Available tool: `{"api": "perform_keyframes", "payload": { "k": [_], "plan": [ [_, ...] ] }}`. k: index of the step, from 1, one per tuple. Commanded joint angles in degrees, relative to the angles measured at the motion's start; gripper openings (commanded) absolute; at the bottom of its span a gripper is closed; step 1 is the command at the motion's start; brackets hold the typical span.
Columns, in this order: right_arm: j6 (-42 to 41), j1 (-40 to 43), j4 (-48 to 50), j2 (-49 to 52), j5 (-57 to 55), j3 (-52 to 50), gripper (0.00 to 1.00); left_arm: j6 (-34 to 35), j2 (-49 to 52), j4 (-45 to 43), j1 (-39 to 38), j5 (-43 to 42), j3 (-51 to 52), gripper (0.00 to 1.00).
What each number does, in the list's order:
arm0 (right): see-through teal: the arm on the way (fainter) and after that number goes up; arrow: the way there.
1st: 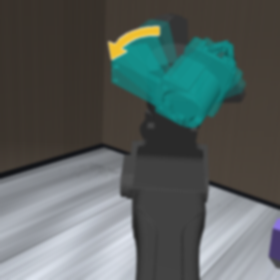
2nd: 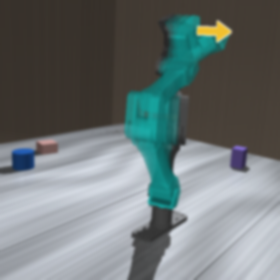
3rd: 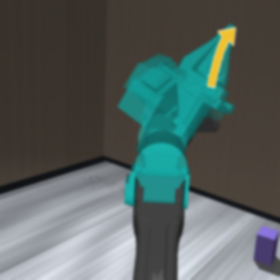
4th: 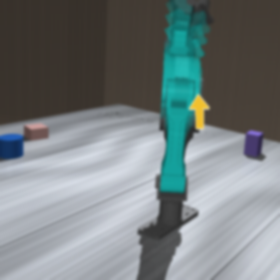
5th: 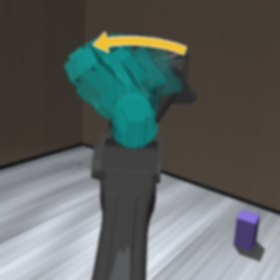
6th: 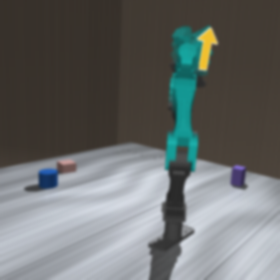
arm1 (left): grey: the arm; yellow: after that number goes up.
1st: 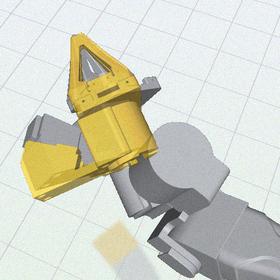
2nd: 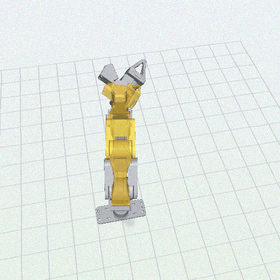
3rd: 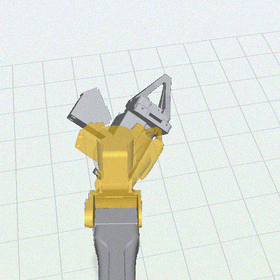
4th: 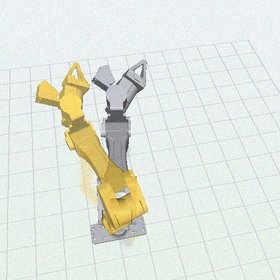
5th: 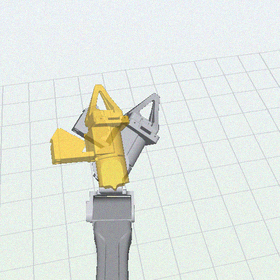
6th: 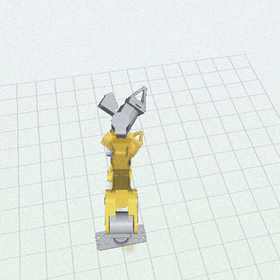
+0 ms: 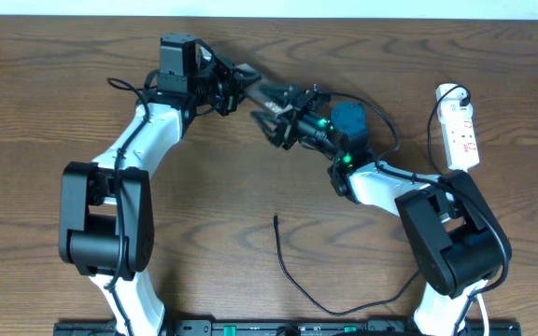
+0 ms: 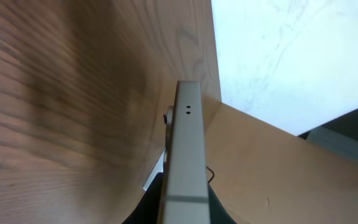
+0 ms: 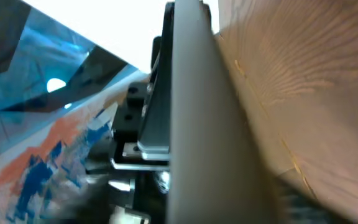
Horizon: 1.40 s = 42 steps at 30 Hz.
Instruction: Plug charger to phone and switch on socket
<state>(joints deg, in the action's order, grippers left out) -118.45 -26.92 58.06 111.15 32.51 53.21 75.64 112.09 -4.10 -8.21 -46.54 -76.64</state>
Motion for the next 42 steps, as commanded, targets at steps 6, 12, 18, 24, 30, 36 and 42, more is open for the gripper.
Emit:
{"api": "perform_keyframes", "payload": {
  "k": [6,12,18,24,30,36,42],
  "plan": [
    [3.91,1.9,7.15,-0.15,2.6,0.72,0.99,-1.99,0.09,-0.09,4.52,-3.54,-1.49,0.07],
    [19.34,9.2,7.87,-0.15,17.75,0.72,0.99,-11.26,0.09,-0.11,14.14,-17.81,-1.49,0.07],
    [27.8,12.31,0.74,-0.15,23.98,0.72,0.99,-20.33,0.09,-0.09,21.79,-34.36,-1.49,0.07],
    [46.88,9.25,-24.15,-0.15,16.44,0.74,0.99,-21.59,0.09,-0.11,24.59,-42.01,-1.49,0.07],
    [60.7,4.61,-36.85,-0.2,7.13,1.77,0.99,-23.17,0.09,-0.09,24.52,-41.99,-1.49,0.07],
    [78.12,0.17,-62.14,-1.95,-8.83,9.73,0.98,-23.78,0.09,-0.07,24.52,-43.06,-1.38,0.07],
    [80.91,-6.23,-76.39,-3.45,-18.88,15.63,0.98,-24.65,0.09,-0.07,24.52,-43.23,-0.9,0.07]
  ]
}}
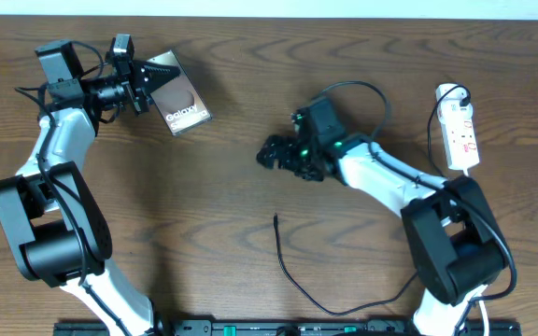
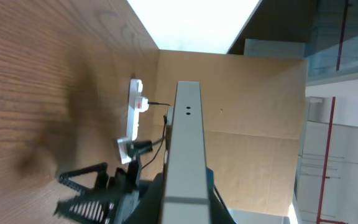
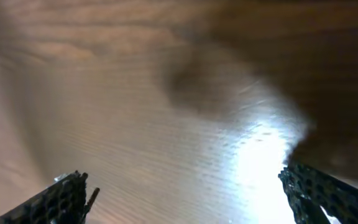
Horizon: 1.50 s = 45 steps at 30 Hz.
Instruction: Plug charger to phone and switch on socket
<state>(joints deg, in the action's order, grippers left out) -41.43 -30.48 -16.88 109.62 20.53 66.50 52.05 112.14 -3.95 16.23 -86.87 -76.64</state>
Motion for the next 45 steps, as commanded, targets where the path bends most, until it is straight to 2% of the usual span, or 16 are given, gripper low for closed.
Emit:
{"api": "perform_keyframes", "payload": {
  "k": [1,8,12,19,25,32,41,45],
  "plan": [
    [3.13,-3.48,-1.92,-1.97,-6.95,2.73,0.99,-1.07,0.04,-0.24,0.09,-2.89,-0.83,0.07],
    [-3.41,-7.17,-12.46,-2.05,-14.73,5.88,0.99,-1.97,0.04,-0.22,0.09,-2.91,-0.81,0.07],
    [-6.6,-7.96,-17.57,-2.05,-15.04,5.88,0.94,-2.75,0.04,-0.22,0.09,-2.89,-0.81,0.08],
    [-6.95,-12.5,-26.43,-2.05,-18.32,5.81,0.92,-2.95,0.04,-0.15,0.09,-2.45,-0.76,0.07],
    [-7.91,-18.25,-28.06,-2.05,-18.53,5.77,0.91,-3.39,0.04,-0.02,0.09,-2.43,-0.55,0.07],
    [-12.81,-22.8,-30.8,-2.01,-20.94,4.28,0.83,-3.39,0.04,-0.02,0.09,-2.45,-0.55,0.07],
    [-14.71,-23.26,-29.35,-1.7,-21.24,0.85,0.79,-3.41,0.04,-0.02,0.09,-2.36,-0.55,0.07],
    [-14.73,-23.26,-29.07,-1.68,-21.03,0.42,0.7,-3.41,0.04,-0.02,0.09,-1.99,-0.55,0.07]
  ]
}}
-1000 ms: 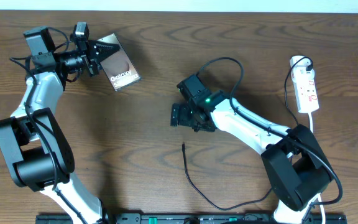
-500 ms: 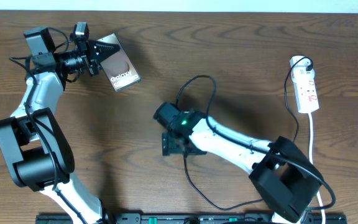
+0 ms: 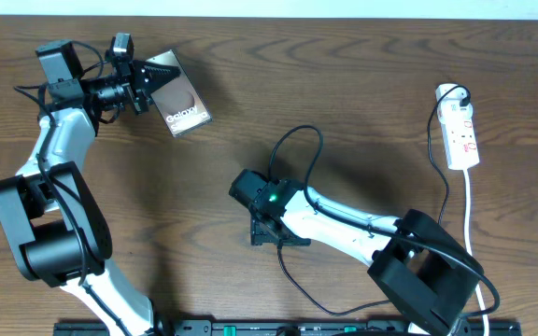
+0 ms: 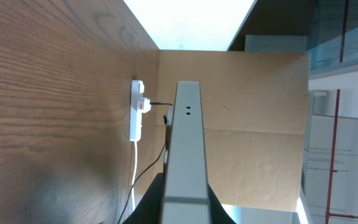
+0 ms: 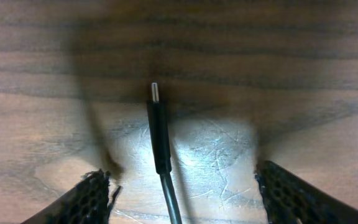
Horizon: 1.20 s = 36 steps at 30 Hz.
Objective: Plug charger to phone and switch on socket
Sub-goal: 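Lower the right gripper onto the black charger cable plug on the table, then grasp the cable plug with the right gripper and lift it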
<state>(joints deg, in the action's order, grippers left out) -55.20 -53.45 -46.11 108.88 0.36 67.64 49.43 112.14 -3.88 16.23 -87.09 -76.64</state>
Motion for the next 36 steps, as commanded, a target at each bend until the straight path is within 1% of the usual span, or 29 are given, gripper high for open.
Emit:
{"api": "perform_keyframes", "payload": {
  "k": [1,3,4,7,10,17,18,20,22,25,36],
  "plan": [
    [-0.96,-0.28,0.26,-0.87,-0.85,-0.81,0.69,-0.79,0.04,-0.09,0.09,-1.77,-0.55,0.07],
    [-0.98,-0.28,0.48,-0.72,-0.85,-1.01,0.61,-0.76,0.04,-0.09,0.09,-1.75,-0.55,0.07],
    [-1.11,-0.28,0.52,-0.57,-0.83,-1.01,0.6,-0.79,0.04,-0.09,0.09,-1.77,-0.55,0.07],
    [-1.16,-0.26,0.9,0.24,0.02,-1.01,0.54,-0.79,0.04,-0.11,0.09,-1.73,-0.55,0.07],
    [-1.16,-0.22,0.92,0.55,0.02,-1.01,0.52,-0.96,0.04,-0.09,0.09,-1.11,-0.55,0.07],
    [-1.16,-0.22,0.94,0.55,0.02,-1.01,0.42,-0.96,0.04,-0.09,0.09,-0.94,-0.55,0.07],
    [-1.16,-0.22,0.94,0.55,0.02,-1.01,0.37,-0.96,0.04,-0.09,0.09,-0.94,-0.55,0.07],
    [-1.16,-0.22,0.94,0.55,0.02,-1.01,0.31,-0.96,0.04,-0.07,0.09,-0.94,-0.55,0.07],
    [-1.16,-0.22,0.94,0.55,0.02,-1.01,0.17,-0.96,0.04,-0.07,0.09,-0.94,-0.55,0.07],
    [-1.16,-0.15,0.94,0.55,0.04,-1.01,0.02,-0.96,0.04,-0.07,0.09,-0.94,-0.55,0.07],
    [0.13,2.29,1.22,0.52,3.19,-0.98,0.01,-0.96,0.04,-0.07,0.09,-0.92,-0.55,0.07]
  ]
}}
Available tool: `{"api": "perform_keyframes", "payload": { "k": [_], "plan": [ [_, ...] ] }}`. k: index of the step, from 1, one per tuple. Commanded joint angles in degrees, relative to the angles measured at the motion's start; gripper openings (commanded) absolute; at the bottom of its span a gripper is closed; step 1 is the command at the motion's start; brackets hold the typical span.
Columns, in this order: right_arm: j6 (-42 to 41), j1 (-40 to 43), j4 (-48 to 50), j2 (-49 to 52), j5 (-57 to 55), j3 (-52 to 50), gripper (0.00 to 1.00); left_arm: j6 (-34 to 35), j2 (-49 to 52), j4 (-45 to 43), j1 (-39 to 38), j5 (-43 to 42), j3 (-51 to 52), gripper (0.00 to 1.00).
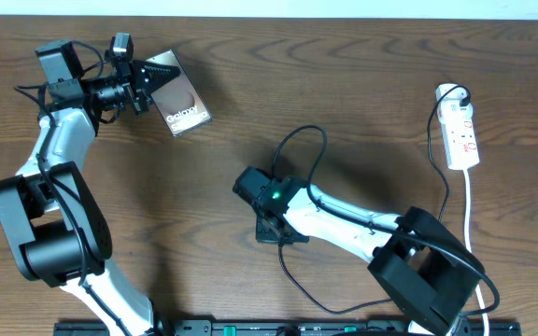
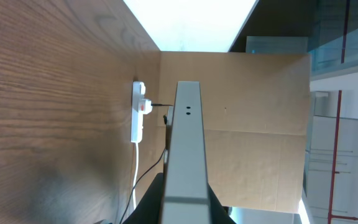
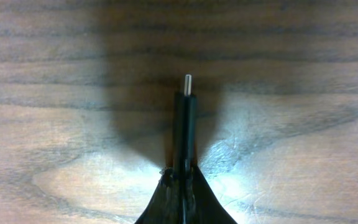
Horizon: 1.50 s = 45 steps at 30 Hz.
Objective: Plug charger to phone and switch on socket
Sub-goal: 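Grasp the cable plug with the right gripper and lift it, then carry the plug with the right gripper toward the phone in the left gripper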
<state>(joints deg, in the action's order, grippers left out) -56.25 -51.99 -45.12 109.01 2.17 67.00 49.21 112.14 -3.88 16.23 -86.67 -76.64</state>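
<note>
My left gripper (image 1: 146, 80) at the far left is shut on the phone (image 1: 179, 95), gripping it by one end. The phone's back reads "Galaxy". In the left wrist view the phone's (image 2: 187, 137) grey edge, with two small holes, runs up from the left gripper (image 2: 185, 196). Low on the wooden table, my right gripper (image 1: 271, 230) is shut on the black charger plug (image 3: 185, 118). The plug's metal tip sticks out ahead of the right gripper (image 3: 181, 179). The white socket strip (image 1: 460, 126) lies at the far right.
The black charger cable (image 1: 344, 306) loops along the table's front from the plug toward the right arm's base. A white lead (image 1: 470, 201) runs down from the socket strip. The socket strip (image 2: 138, 115) also shows in the left wrist view.
My right gripper stood open around the charger plug on the table. Its fingers have shut on the plug. The left arm and the phone have not moved.
Both grippers met at the phone at the table's back middle. Then the left gripper held the phone alone at the far left, and the right was open near the middle. Later the right gripper stood open over the plug, and now it grips it.
</note>
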Motion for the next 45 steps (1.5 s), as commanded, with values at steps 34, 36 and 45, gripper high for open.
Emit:
{"api": "perform_keyframes", "payload": {
  "k": [34,36,45],
  "plan": [
    [39.12,28.33,8.7,0.39,20.85,0.74,0.01,-1.2,0.04,-0.11,0.09,-1.11,-0.55,0.07],
    [32.98,26.97,5.22,0.39,8.09,0.76,0.01,-1.2,0.04,-0.09,0.09,-1.07,-0.55,0.07],
    [21.92,22.32,3.58,0.39,-10.67,0.74,0.01,-1.2,0.04,-0.09,0.09,-0.74,-0.55,0.07]
  ]
}}
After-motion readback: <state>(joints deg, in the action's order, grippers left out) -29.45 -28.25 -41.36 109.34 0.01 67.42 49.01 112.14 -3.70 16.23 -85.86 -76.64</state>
